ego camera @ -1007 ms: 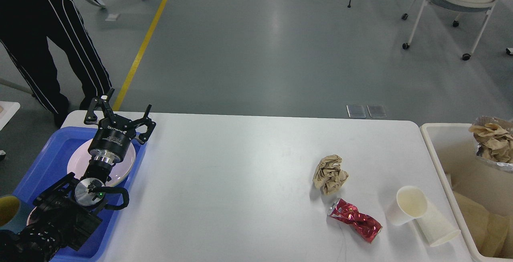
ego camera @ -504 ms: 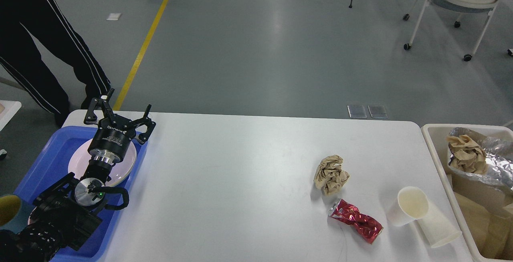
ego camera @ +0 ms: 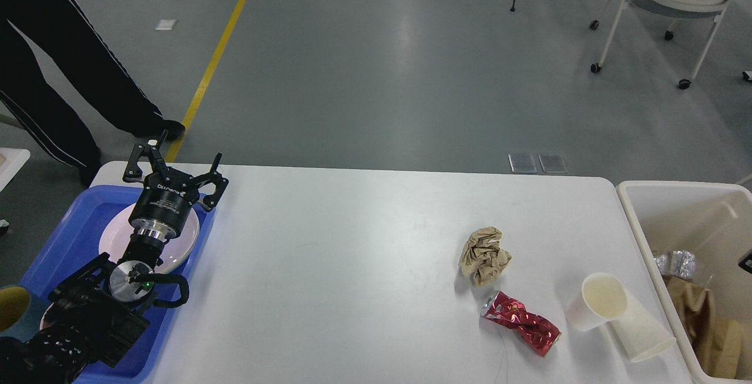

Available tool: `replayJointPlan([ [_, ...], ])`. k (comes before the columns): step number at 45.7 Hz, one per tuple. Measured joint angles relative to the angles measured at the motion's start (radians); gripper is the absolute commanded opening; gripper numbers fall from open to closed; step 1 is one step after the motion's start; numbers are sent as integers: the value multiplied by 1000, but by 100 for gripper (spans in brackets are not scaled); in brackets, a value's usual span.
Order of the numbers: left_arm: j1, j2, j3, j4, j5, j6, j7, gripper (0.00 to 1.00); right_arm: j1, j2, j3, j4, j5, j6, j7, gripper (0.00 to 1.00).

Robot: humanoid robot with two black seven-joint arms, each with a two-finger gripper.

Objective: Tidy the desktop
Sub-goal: 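Reach the right gripper toward the crumpled paper ball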

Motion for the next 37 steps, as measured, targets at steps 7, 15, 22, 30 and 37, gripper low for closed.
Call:
replayJointPlan([
  [7, 0, 0, 1, 0, 0, 0, 0, 99, 57, -2, 1, 0, -1, 3, 1, 100],
  [15, 0, 0, 1, 0, 0, 0, 0, 99, 173, 4, 1, 8, -38, 19, 7, 100],
  [22, 0, 0, 2, 0, 0, 0, 0, 99, 411, 2, 7, 84, -135, 134, 13, 100],
  [30, 0, 0, 1, 0, 0, 0, 0, 99, 733, 7, 6, 245, -284, 320, 19, 100],
  [37, 0, 0, 0, 0, 0, 0, 0, 100, 1015, 45, 4, 513, -414, 413, 26, 100],
])
